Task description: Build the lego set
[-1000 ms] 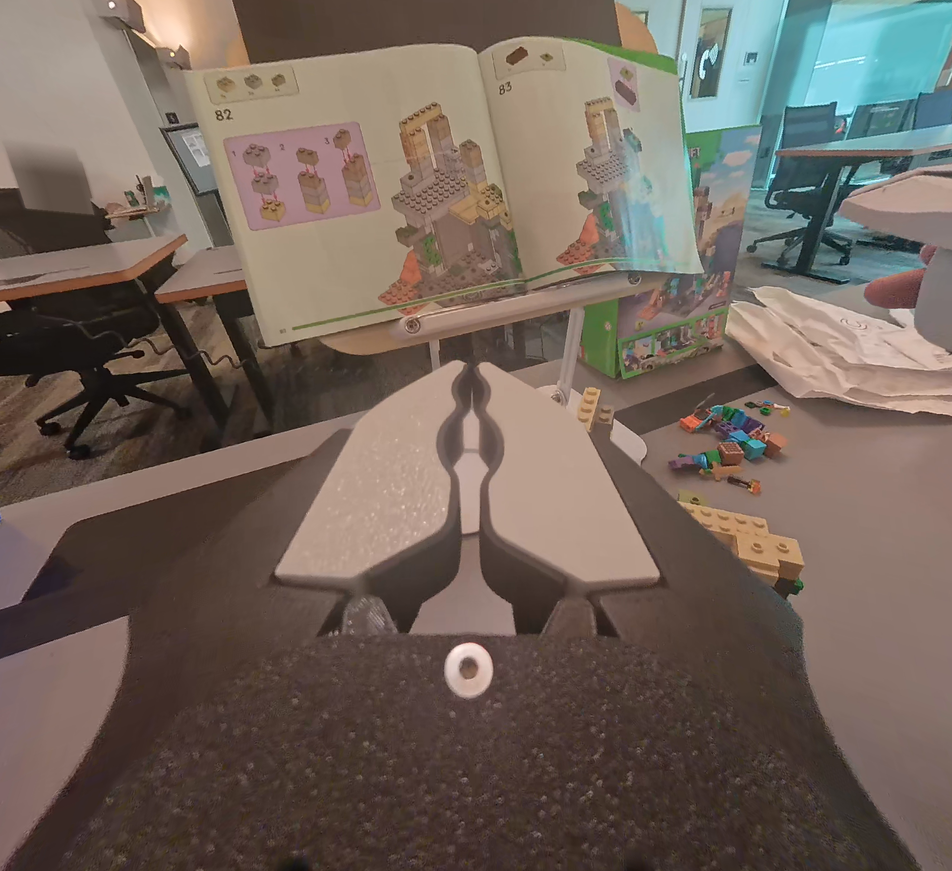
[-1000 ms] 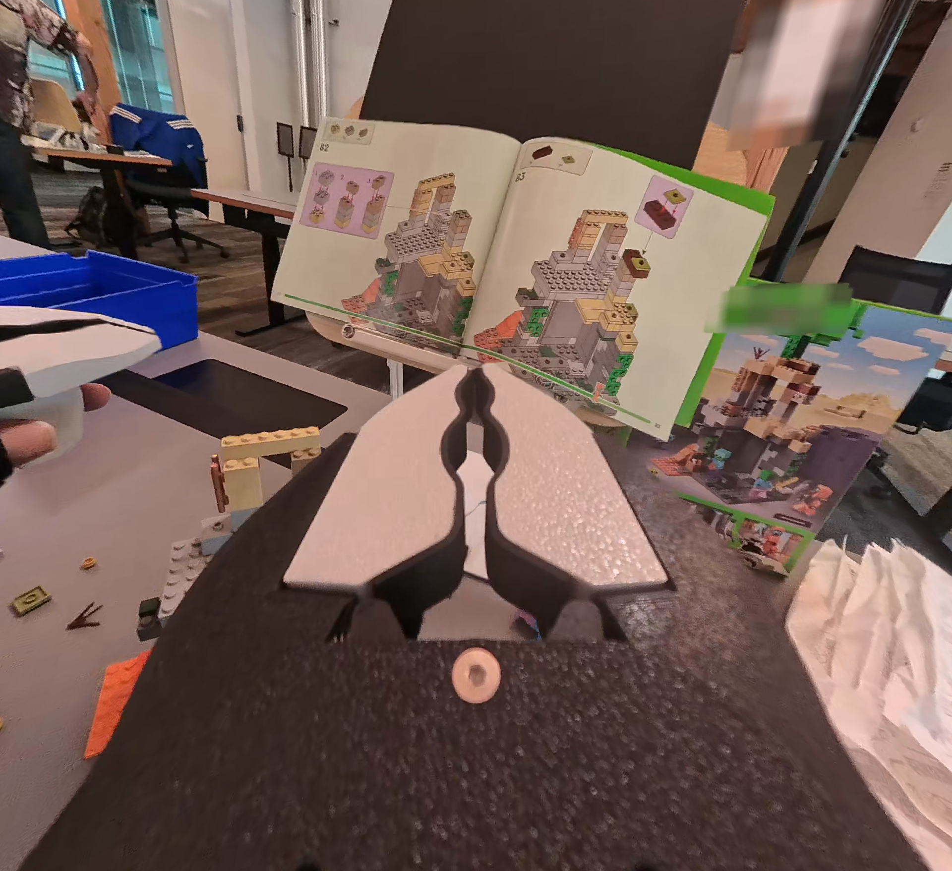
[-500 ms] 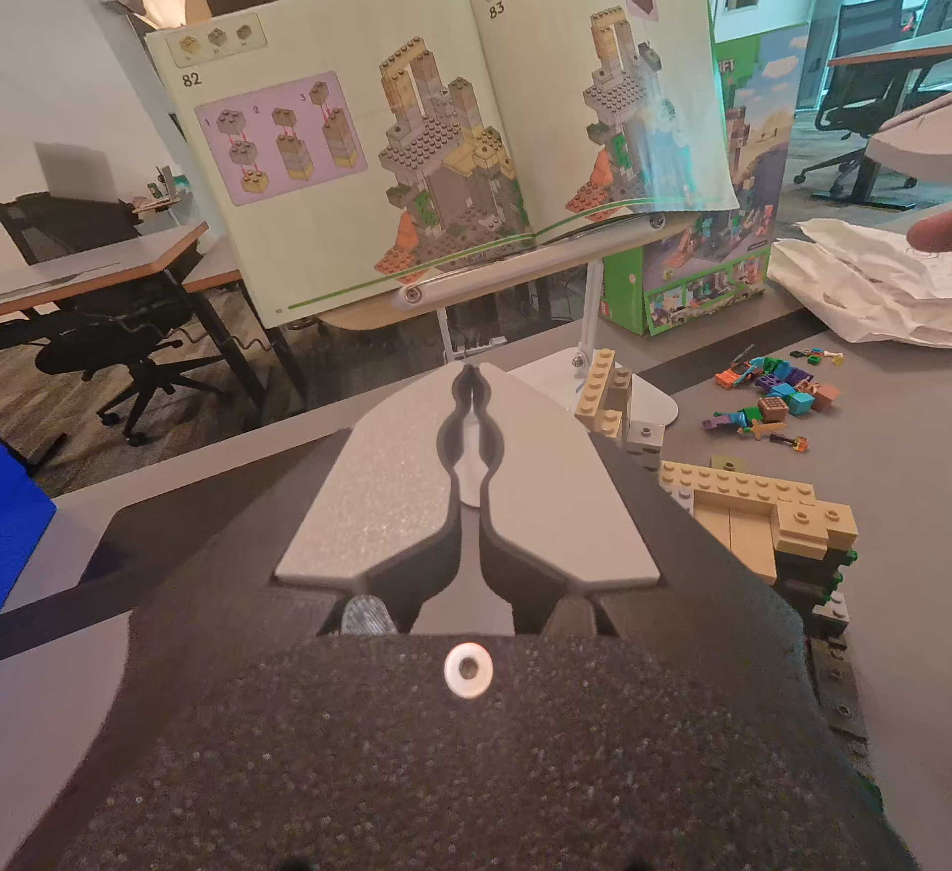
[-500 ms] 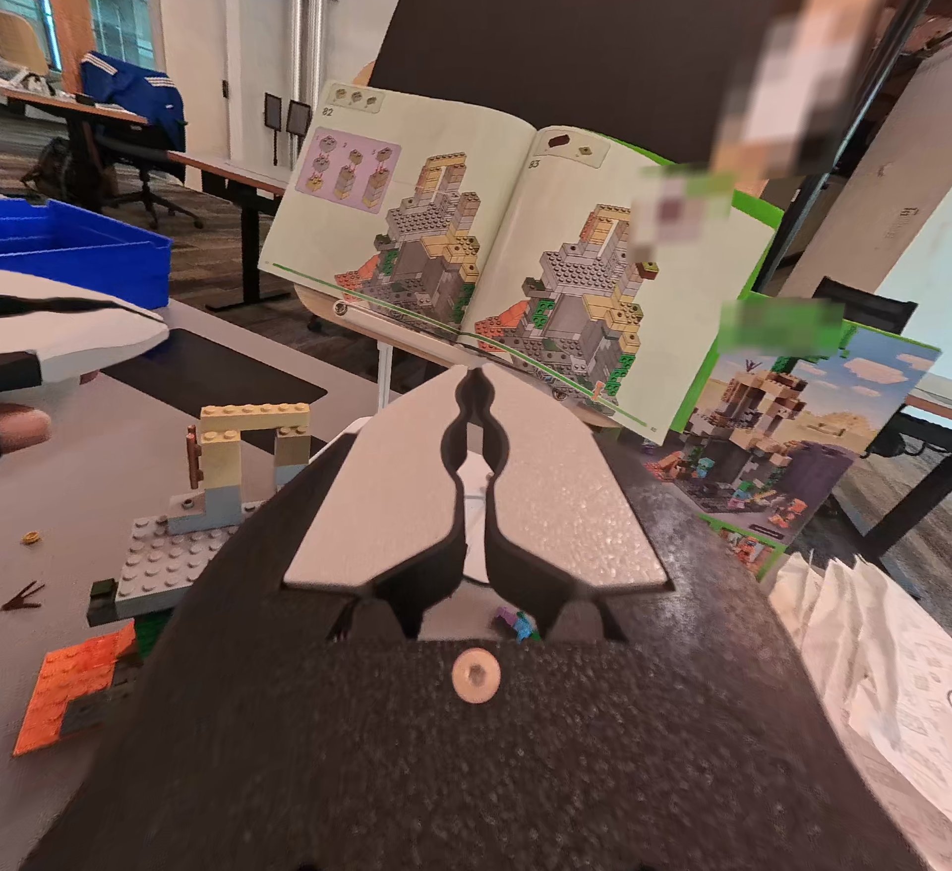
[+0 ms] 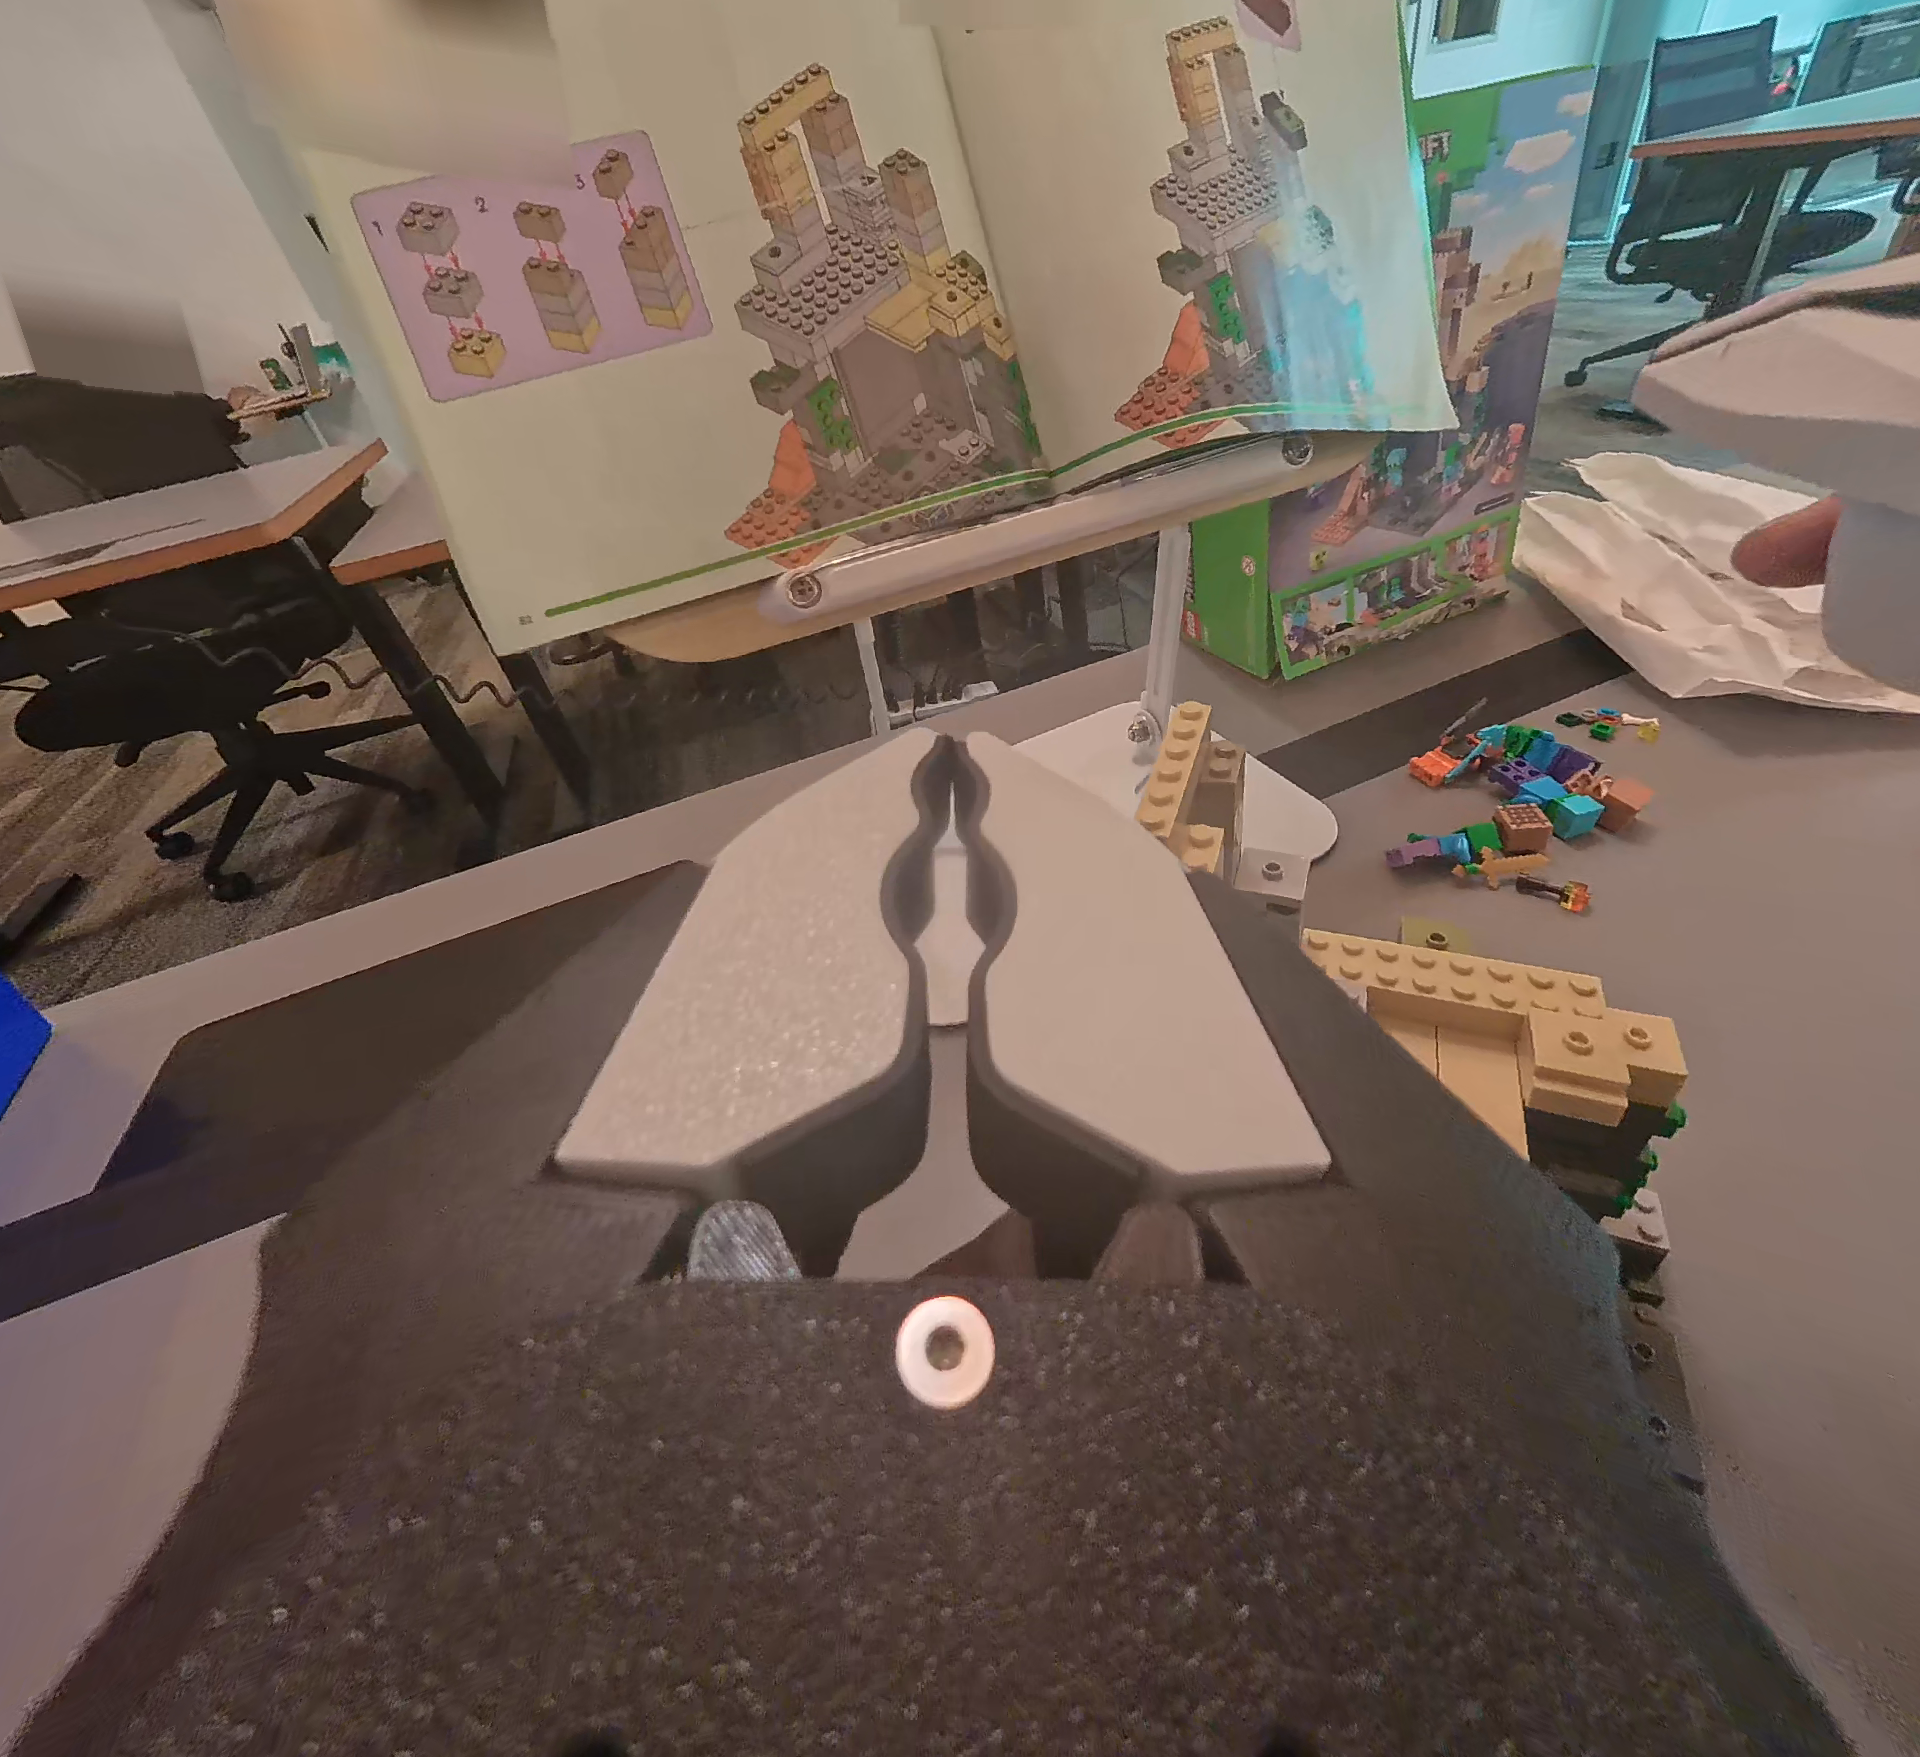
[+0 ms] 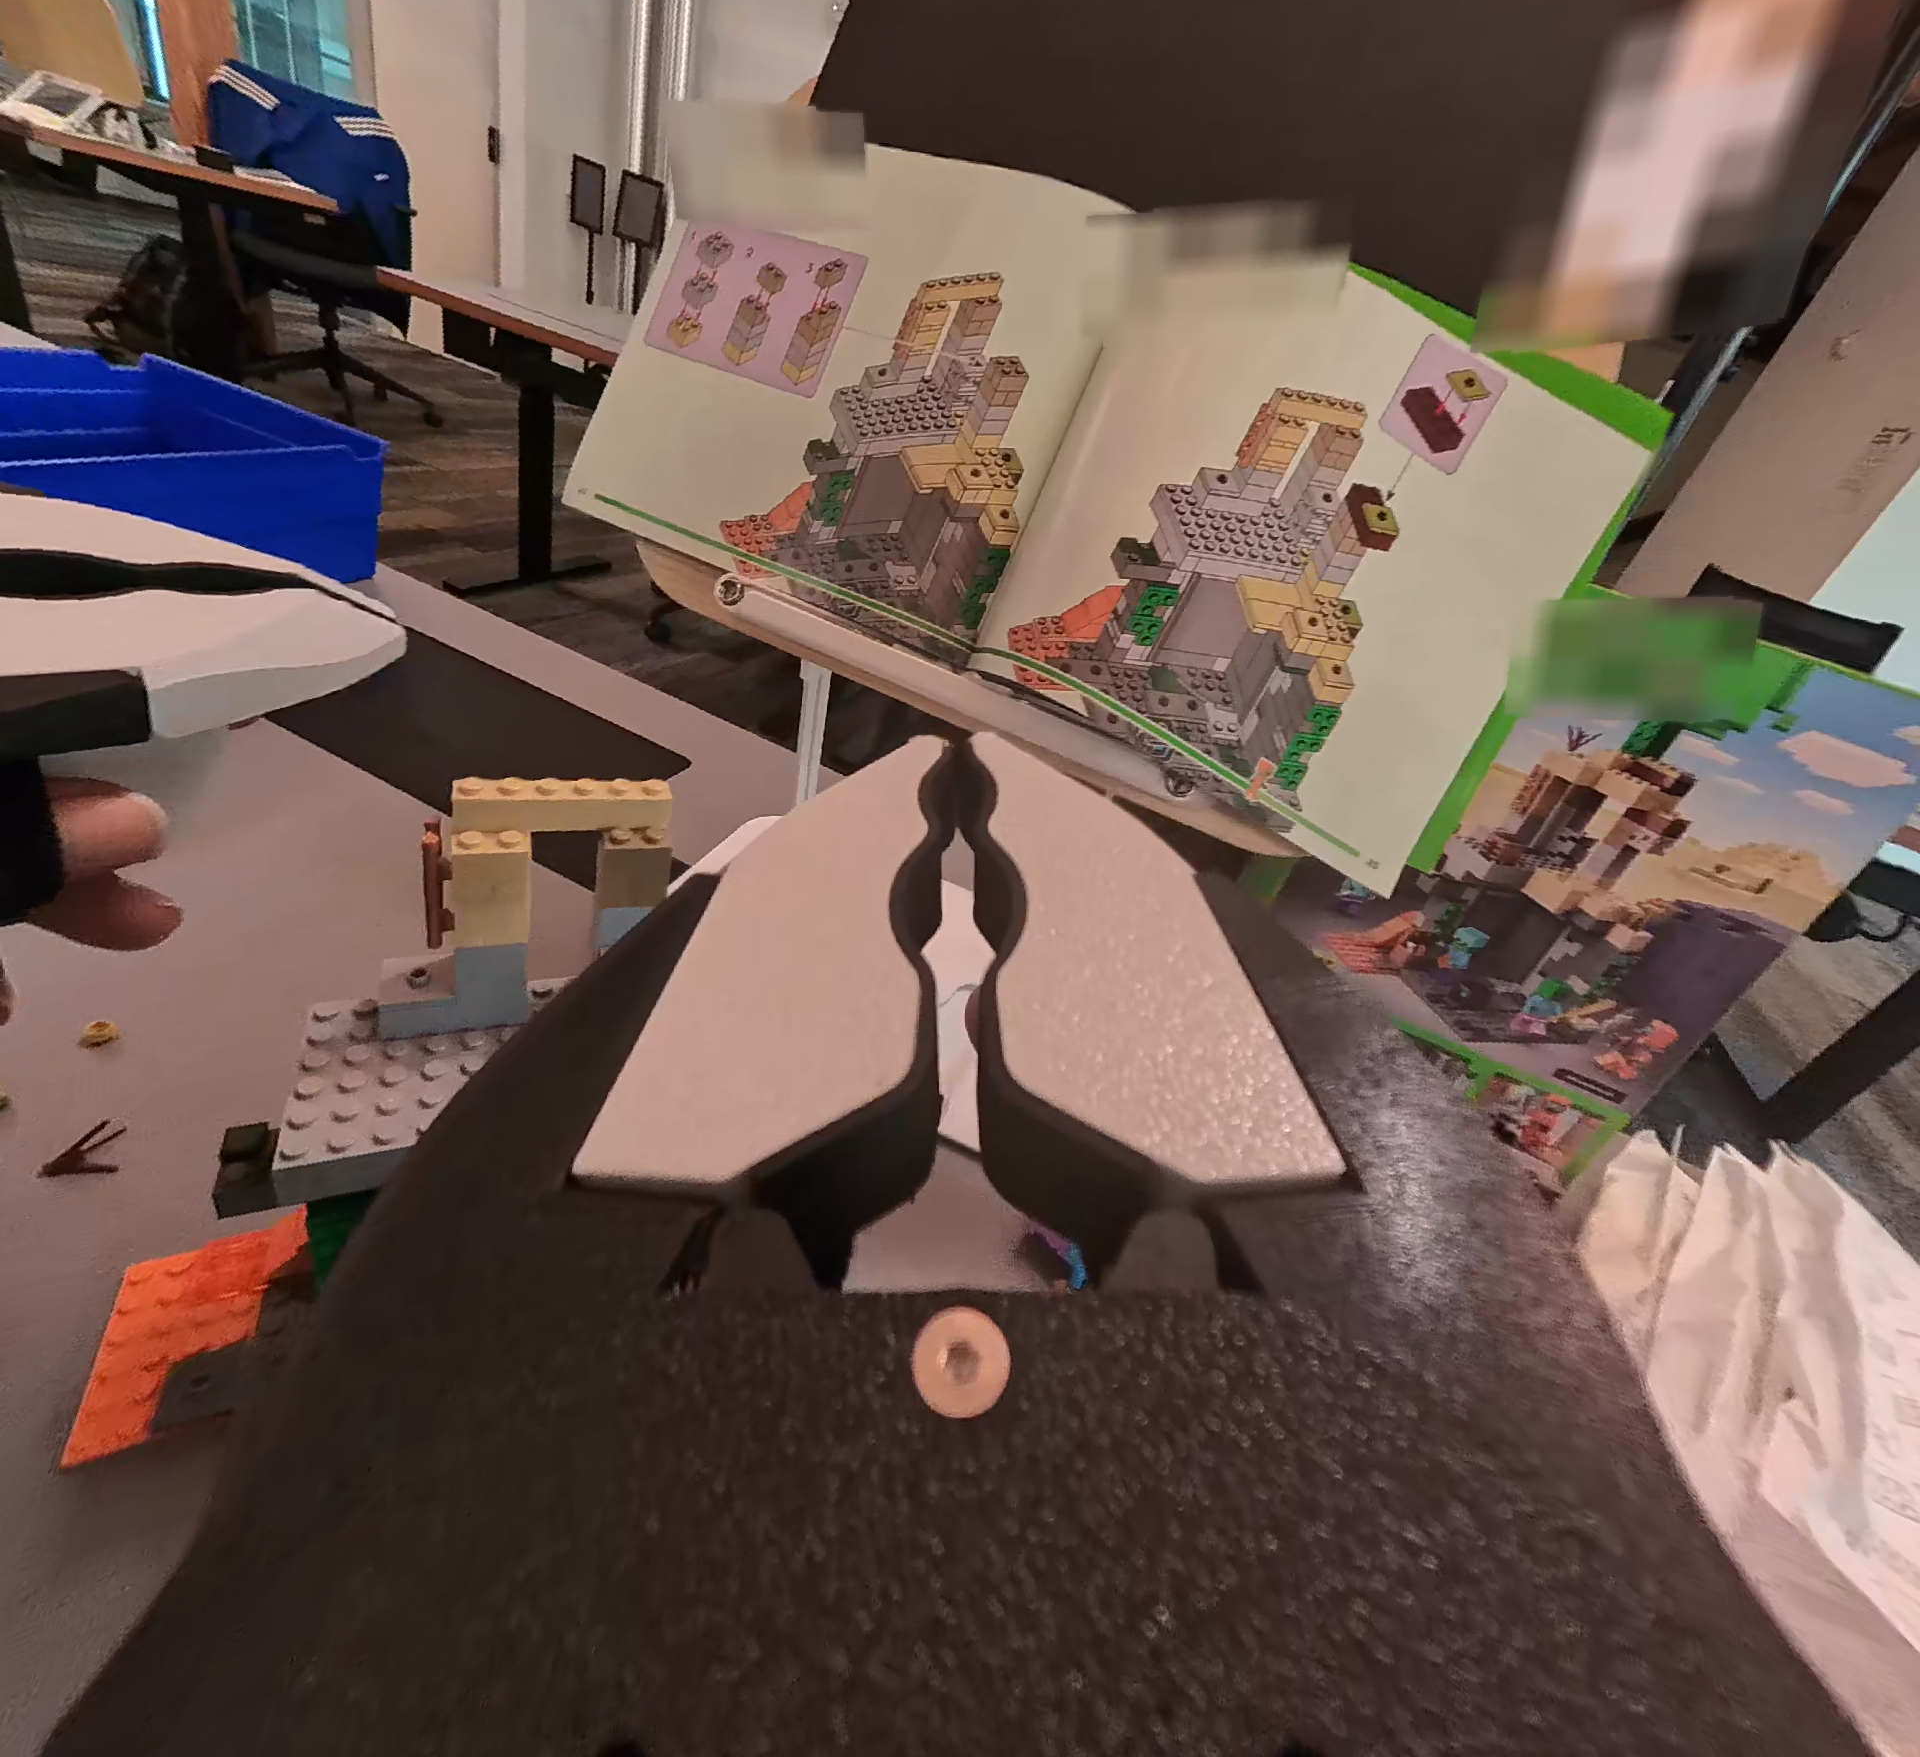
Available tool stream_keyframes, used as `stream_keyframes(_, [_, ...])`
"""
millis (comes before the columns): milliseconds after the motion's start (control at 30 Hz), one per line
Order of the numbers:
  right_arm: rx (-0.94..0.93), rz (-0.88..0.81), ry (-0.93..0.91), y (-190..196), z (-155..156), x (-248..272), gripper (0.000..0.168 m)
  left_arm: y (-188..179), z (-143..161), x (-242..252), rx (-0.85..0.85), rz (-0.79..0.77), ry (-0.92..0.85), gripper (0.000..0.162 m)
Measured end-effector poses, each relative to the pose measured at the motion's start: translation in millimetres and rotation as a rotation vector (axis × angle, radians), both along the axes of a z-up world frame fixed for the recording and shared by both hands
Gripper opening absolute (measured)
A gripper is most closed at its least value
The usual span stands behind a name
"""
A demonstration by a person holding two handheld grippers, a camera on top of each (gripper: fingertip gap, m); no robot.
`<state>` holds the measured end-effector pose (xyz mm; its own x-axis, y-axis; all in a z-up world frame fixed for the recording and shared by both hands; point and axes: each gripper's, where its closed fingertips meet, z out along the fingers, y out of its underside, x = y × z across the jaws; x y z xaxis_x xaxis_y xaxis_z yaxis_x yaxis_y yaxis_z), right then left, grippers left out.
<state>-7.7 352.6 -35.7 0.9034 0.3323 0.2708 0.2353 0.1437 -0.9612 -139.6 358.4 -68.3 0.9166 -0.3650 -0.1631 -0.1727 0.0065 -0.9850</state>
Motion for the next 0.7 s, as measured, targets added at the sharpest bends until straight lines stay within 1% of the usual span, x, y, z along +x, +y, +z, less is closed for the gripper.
stream_keyframes(133, [-0.001, 0.004, -0.025, 1, -5, -2, 0.0, 0, -6, 5, -0.008, -0.017, 0.012, 0.0])
stream_keyframes(300, [-0.001, -0.009, -0.034, 3, -5, 4, 0.0, -5, -1, 15, 0.008, -0.042, 0.004, 0.0])
stream_keyframes(433, [0.002, -0.038, 0.006, 4, 0, 13, 0.0, -10, 3, 23, 0.004, -0.068, -0.016, 0.0])
stream_keyframes(567, [-0.008, -0.04, 0.027, 1, 7, 17, 0.0, -17, 6, 33, 0.006, -0.102, 0.026, 0.0])
stream_keyframes(700, [-0.009, -0.031, 0.009, -13, 18, 19, 0.0, -36, 21, 47, 0.046, -0.149, 0.063, 0.0])
